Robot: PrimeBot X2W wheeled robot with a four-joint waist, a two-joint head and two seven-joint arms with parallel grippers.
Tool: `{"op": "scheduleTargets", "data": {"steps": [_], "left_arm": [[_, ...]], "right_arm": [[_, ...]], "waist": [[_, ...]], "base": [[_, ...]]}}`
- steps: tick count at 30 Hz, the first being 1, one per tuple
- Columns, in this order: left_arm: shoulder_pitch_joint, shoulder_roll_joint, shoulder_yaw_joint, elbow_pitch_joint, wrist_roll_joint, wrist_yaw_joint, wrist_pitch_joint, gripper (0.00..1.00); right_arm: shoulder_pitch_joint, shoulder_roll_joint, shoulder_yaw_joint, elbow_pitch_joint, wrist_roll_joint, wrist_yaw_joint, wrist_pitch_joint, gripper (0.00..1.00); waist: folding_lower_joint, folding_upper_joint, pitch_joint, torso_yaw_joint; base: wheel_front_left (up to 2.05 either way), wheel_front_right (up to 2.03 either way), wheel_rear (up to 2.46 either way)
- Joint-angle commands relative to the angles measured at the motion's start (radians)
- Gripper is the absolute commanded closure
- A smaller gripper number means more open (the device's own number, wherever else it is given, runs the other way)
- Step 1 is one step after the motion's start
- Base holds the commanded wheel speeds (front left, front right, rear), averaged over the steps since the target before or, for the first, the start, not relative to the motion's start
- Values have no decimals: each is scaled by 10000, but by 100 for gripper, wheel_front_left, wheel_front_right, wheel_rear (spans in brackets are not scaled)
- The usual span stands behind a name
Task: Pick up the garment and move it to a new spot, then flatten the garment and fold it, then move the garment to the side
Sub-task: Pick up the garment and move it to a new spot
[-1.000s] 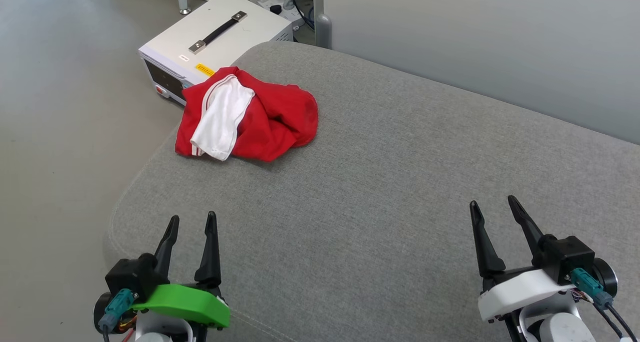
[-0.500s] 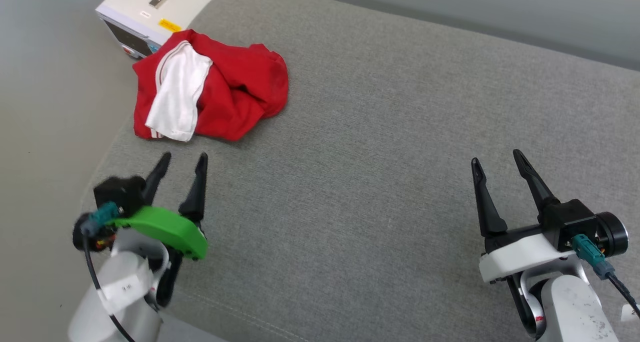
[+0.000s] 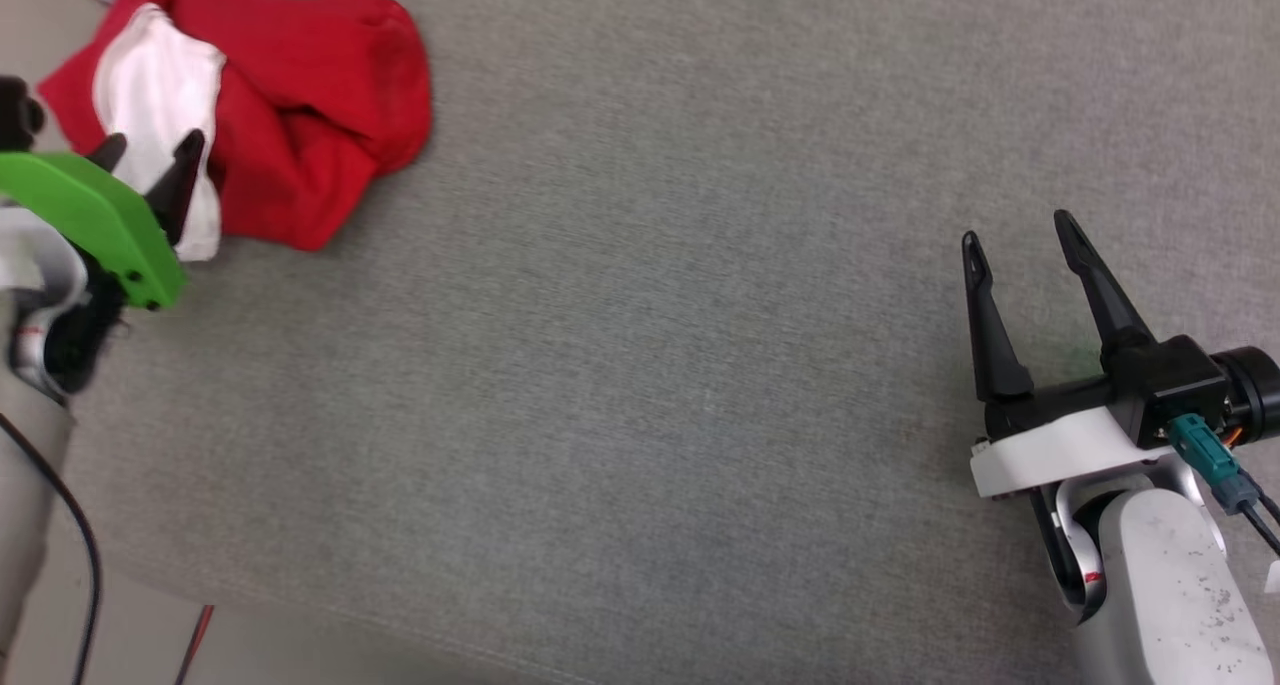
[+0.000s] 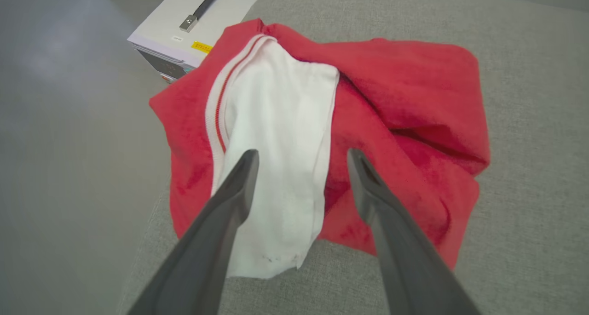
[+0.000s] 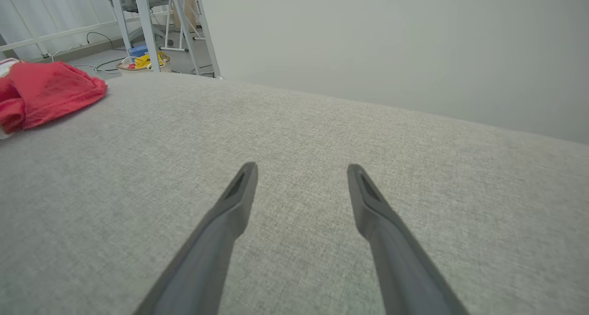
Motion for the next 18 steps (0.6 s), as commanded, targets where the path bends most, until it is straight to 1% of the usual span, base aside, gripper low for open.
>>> {"op": "scheduleTargets", "data": {"steps": [1,4,9,14,17,18], "left_arm": [[-381,251,-185,151,-377,-26,276,0],[-752,679,-617,367,-780,-26,680,0],[-1066,1064,-1111,754,-1502,-26,1050,0],[-1166,1130,-1522,1192,-1987,-26,1245,0],[-1148,1078,-1780,1372,-2260,-26,1239,0],[-1146,1076,-1861,1396,-2313,-26,1218,35]], "right_arm": [[-173,-33,-14,-60,-93,-7,-42,0],[-231,-33,15,-91,-95,-7,-42,0],[-325,-33,82,-130,-76,-7,-44,0],[-357,-33,42,-168,-136,-7,-45,0],[-349,-33,9,-167,-179,-7,-46,0],[-342,-33,-3,-164,-189,-7,-46,0]], "waist": [[-1,0,910,-762],[-1,0,1127,-902],[-1,0,1341,-1082],[-1,0,1456,-1141],[-1,0,1433,-1128],[-1,0,1415,-1117]], "base": [[0,0,0],[0,0,0],[0,0,0],[0,0,0],[0,0,0],[0,0,0]]}}
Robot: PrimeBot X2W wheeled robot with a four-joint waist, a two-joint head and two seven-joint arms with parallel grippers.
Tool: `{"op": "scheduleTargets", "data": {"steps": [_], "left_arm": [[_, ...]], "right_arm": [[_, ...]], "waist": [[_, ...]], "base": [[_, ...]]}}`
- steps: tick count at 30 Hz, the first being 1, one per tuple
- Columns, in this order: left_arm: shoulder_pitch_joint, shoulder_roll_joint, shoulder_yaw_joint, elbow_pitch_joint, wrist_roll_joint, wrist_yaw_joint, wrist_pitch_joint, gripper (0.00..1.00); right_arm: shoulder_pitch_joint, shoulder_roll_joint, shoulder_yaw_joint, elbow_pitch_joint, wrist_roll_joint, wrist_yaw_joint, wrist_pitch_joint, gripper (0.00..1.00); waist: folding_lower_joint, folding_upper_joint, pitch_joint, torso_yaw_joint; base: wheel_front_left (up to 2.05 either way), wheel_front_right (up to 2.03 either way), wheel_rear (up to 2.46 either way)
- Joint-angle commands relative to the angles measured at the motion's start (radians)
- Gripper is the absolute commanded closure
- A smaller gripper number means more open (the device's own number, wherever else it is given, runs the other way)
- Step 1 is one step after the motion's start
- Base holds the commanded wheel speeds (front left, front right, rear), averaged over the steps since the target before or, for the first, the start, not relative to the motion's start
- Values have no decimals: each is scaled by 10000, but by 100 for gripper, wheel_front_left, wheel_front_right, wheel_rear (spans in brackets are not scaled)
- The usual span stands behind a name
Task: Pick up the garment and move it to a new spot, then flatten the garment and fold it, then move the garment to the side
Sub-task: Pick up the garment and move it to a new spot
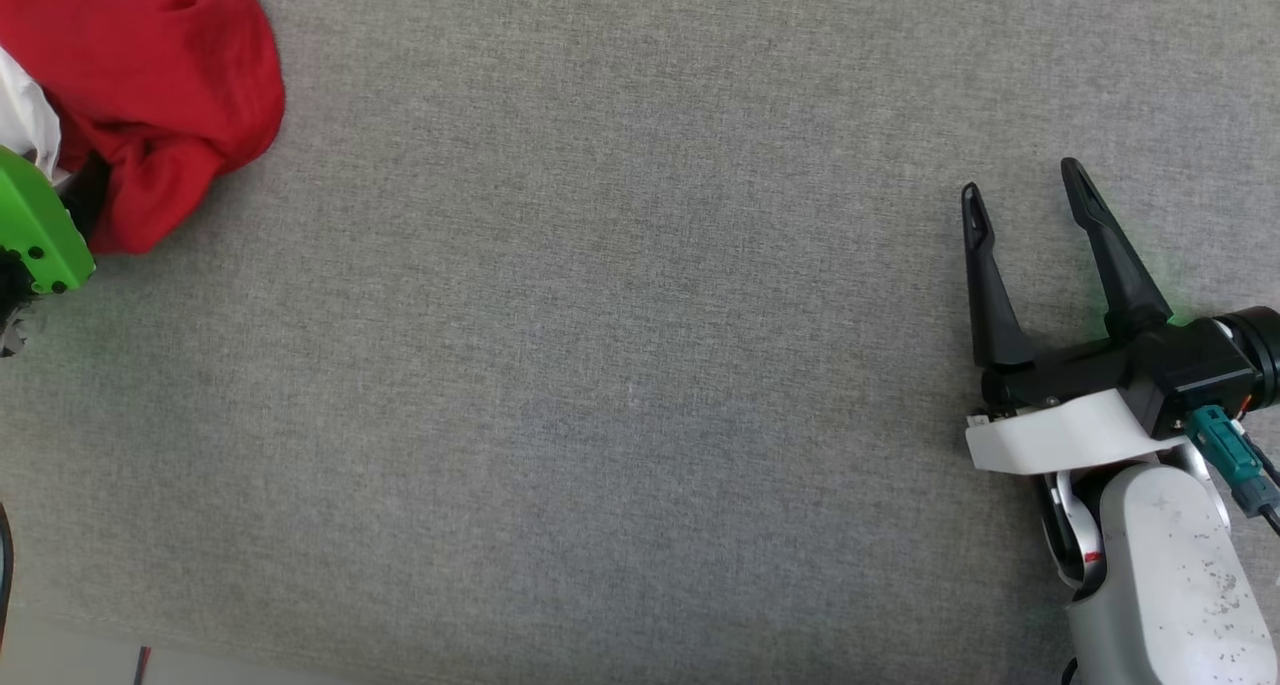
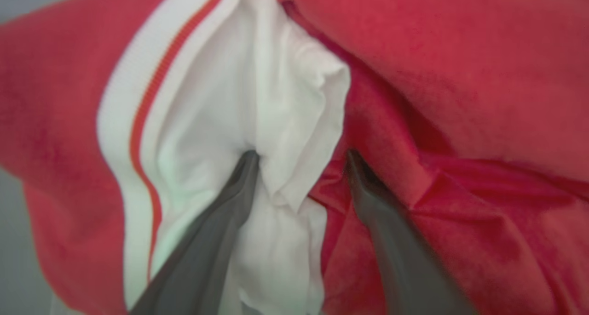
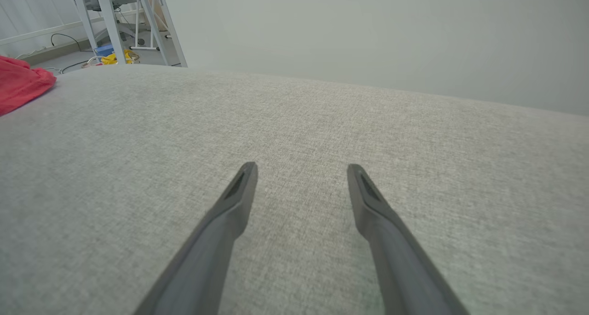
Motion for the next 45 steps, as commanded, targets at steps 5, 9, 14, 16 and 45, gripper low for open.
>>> {"op": "scheduleTargets", "data": {"steps": [5,9,14,16,45], "left_arm": [[-30,-80,-545,261,-62,-25,-607,100],[-210,48,-683,243,27,-25,-1367,100],[-416,309,-978,-104,309,-25,-1980,100],[-451,447,-1116,-340,433,-25,-2127,100],[-167,-657,-2610,-5699,1728,1033,-2487,100]], "right_arm": [[51,-108,-164,318,-127,-9,-17,0],[115,-108,-125,450,-40,-9,-18,0],[318,-108,-94,628,217,-9,-18,0],[439,-108,-99,700,357,-9,-18,0],[1998,-108,-79,900,1964,-9,-18,0]], "waist": [[0,0,-354,131],[0,0,-878,221],[0,0,-1791,269],[0,0,-2211,261],[0,0,-5358,-3135]], "base": [[0,0,0],[0,0,0],[0,0,0],[0,0,0],[0,0,0]]}}
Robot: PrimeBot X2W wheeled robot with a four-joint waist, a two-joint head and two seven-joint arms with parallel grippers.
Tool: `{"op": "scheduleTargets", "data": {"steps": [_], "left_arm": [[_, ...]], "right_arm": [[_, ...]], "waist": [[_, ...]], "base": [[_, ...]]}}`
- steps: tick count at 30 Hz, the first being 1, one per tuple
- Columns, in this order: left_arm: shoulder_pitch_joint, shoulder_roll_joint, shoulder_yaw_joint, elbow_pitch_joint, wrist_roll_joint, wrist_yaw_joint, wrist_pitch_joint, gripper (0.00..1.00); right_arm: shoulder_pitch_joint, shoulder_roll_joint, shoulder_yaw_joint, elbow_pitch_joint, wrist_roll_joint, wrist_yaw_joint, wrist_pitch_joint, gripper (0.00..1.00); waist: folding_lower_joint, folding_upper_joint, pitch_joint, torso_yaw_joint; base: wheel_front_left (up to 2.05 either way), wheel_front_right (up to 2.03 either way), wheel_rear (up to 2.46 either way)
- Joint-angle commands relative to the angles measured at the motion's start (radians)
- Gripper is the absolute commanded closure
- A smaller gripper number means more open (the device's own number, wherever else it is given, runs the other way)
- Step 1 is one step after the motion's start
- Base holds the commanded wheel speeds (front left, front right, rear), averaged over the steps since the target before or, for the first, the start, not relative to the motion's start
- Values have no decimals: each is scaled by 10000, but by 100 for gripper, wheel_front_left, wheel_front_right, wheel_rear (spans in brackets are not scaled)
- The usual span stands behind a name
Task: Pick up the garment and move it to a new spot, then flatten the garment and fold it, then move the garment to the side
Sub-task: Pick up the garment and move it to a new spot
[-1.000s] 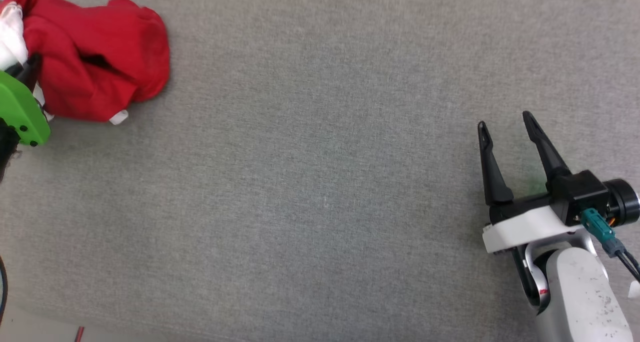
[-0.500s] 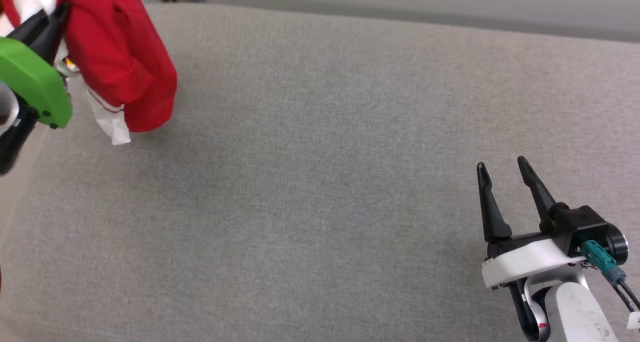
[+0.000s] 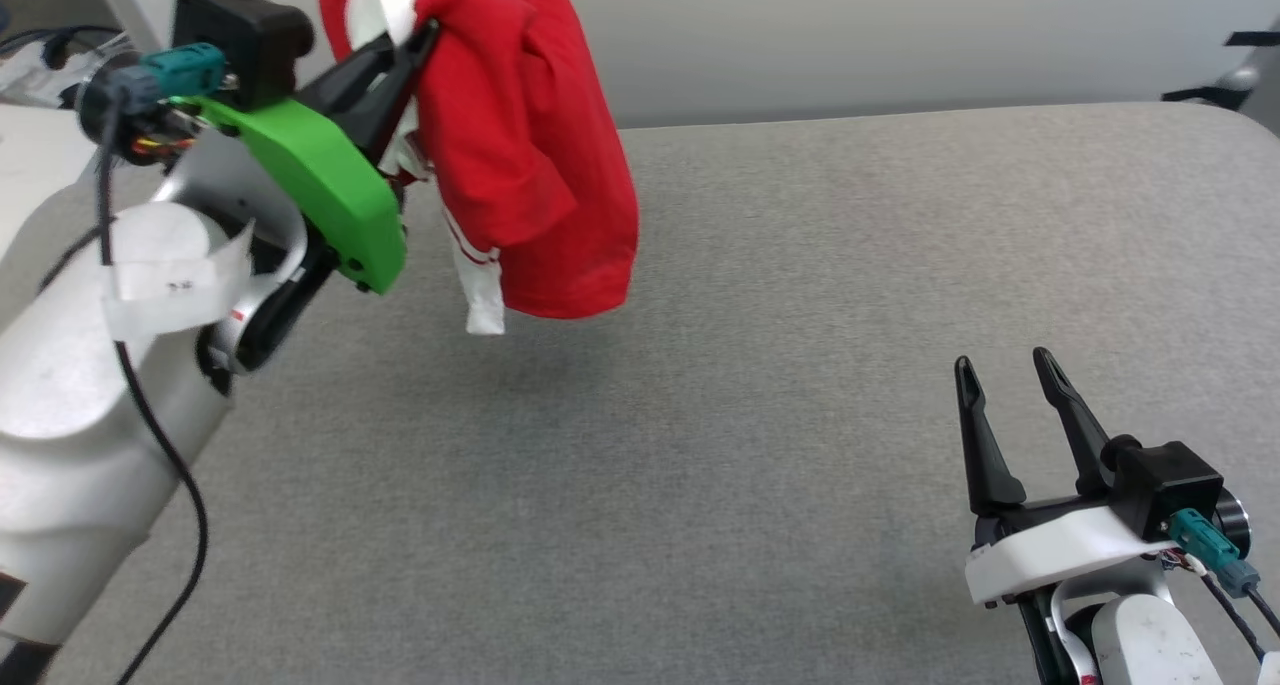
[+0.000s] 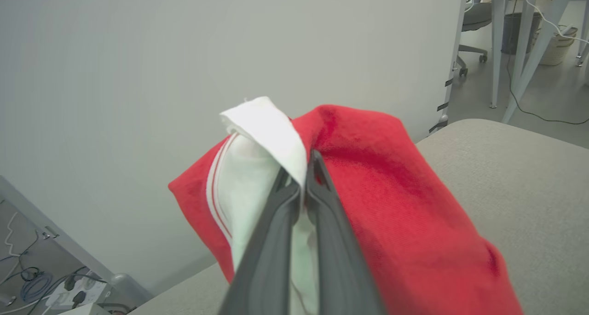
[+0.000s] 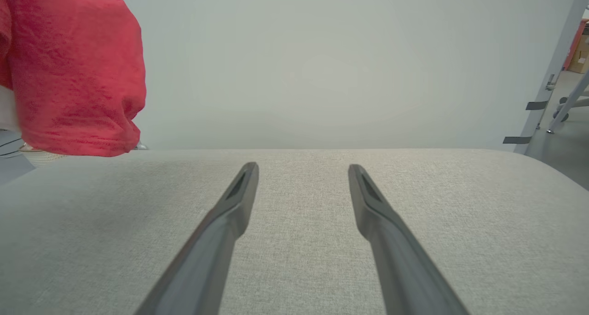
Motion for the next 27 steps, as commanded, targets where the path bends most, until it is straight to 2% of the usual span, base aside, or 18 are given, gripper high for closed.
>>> {"op": "scheduleTargets", "data": {"steps": [1,5,10,14,20,21,22,23,27], "left_arm": [[156,-262,-154,50,135,71,-53,100],[167,-1005,-590,341,275,58,-52,100],[339,-1669,-1140,1274,537,-41,-188,100],[566,-2039,-1528,2296,691,-124,-274,100],[848,-2721,-1869,3617,791,-313,-857,100],[876,-2819,-1913,3795,810,-338,-953,87],[895,-2933,-1959,4008,840,-362,-1075,33],[900,-3027,-1985,4179,862,-368,-1172,0],[874,-3427,-2039,4856,890,-457,-1668,0]], "right_arm": [[130,-37,-3,-34,56,-7,-22,0],[172,-37,-90,-135,109,-7,-22,0],[152,-37,-111,-248,208,-7,-22,0],[117,-37,-123,-324,276,-7,-22,0],[47,-37,-161,-404,276,-7,-22,0],[33,-37,-166,-410,272,-7,-22,0],[12,-37,-166,-418,269,-7,-22,0],[0,-37,-180,-421,262,-7,-22,0],[-4,-37,-172,-340,147,-7,-22,0]], "waist": [[1,-1,-262,-1177],[1,-1,-73,-1822],[1,-1,312,-2503],[1,-1,689,-2800],[1,-1,1063,-2806],[1,-1,1093,-2771],[1,-1,1124,-2722],[1,-1,1134,-2658],[1,-1,965,-2300]], "base": [[0,0,0],[0,0,0],[0,0,0],[0,0,0],[0,0,0],[0,0,0],[0,0,0],[0,0,0],[0,0,0]]}}
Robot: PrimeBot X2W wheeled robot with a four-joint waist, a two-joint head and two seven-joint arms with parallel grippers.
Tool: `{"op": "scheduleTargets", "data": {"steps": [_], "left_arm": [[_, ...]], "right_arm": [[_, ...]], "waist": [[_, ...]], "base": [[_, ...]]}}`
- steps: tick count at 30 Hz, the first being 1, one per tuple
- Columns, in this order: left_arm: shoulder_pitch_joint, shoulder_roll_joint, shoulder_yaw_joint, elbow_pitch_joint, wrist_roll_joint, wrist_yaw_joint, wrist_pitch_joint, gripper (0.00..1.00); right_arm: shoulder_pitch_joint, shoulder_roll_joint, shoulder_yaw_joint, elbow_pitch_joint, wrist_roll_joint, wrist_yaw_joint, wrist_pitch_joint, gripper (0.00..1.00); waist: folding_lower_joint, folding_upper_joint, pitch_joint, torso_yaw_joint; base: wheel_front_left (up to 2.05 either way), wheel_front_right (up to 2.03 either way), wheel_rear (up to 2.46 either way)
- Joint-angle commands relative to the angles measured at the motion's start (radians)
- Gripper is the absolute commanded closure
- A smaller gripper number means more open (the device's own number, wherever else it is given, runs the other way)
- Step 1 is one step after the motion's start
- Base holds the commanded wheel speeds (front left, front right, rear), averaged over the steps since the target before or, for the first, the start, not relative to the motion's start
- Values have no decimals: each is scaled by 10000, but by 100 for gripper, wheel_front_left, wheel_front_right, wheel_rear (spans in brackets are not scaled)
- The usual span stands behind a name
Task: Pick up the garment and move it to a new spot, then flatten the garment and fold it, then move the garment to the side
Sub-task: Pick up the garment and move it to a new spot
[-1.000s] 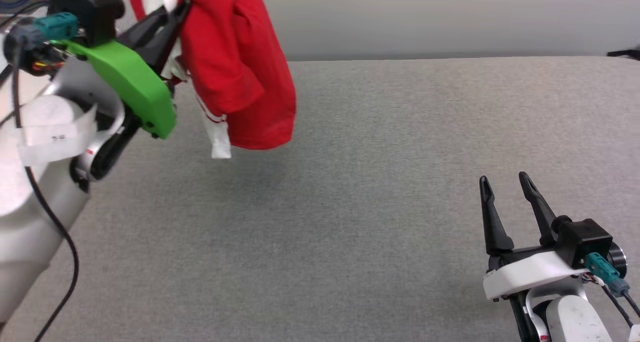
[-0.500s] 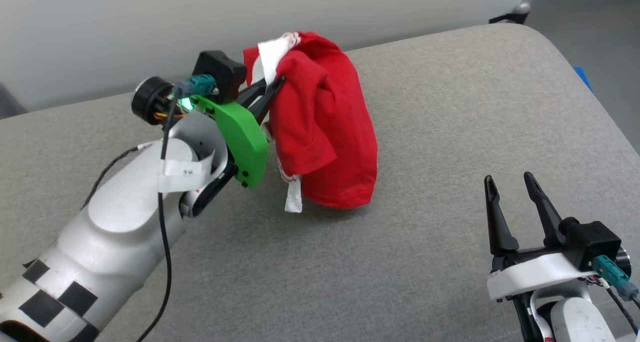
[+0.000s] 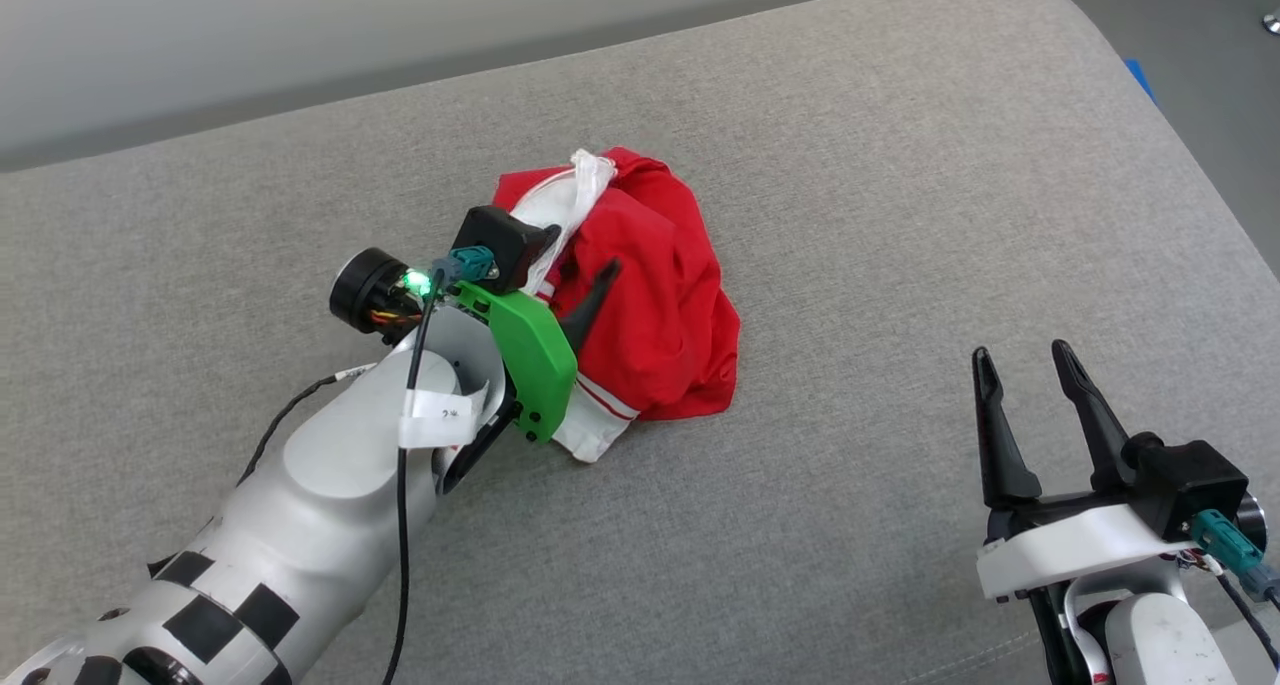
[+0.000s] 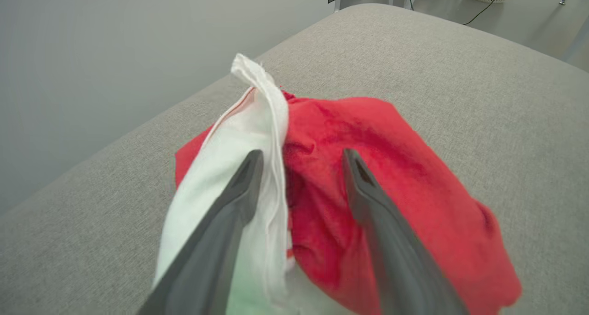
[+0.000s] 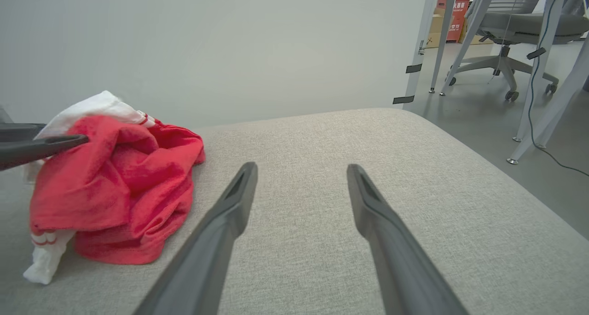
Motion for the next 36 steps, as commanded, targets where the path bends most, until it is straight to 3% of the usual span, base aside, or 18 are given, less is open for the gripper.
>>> {"op": "scheduleTargets", "data": {"steps": [1,8,14,21,25,28,36], "left_arm": [[67,-102,55,185,26,-67,-243,0],[-21,-336,427,468,-192,-122,-1014,0],[453,-17,1174,-173,-460,168,-1341,0],[2480,989,2879,-2508,-493,898,-1402,0],[4132,1223,4116,-4316,30,1332,-1404,0],[6003,833,5367,-5949,942,1545,-1405,0],[7602,-292,6133,-6509,2324,1127,-1406,0]], "right_arm": [[-96,-24,-13,16,-69,-7,-22,0],[65,-24,-208,65,-315,-7,-22,0],[349,-24,-457,3,-544,-7,-22,0],[595,-24,-436,-69,-645,-7,-22,0],[788,-24,-499,-119,-670,-7,-22,0],[924,-24,-523,-159,-646,-7,-22,0],[1127,-24,-509,-210,-629,-7,-22,0]], "waist": [[1,-1,-233,369],[1,-1,-1001,1264],[1,-1,-1680,2230],[1,-1,-2080,3020],[1,-1,-2170,3415],[1,-1,-2199,3690],[1,-1,-2211,3850]], "base": [[0,0,0],[0,0,0],[0,0,0],[0,0,0],[0,0,0],[0,0,0],[0,0,0]]}}
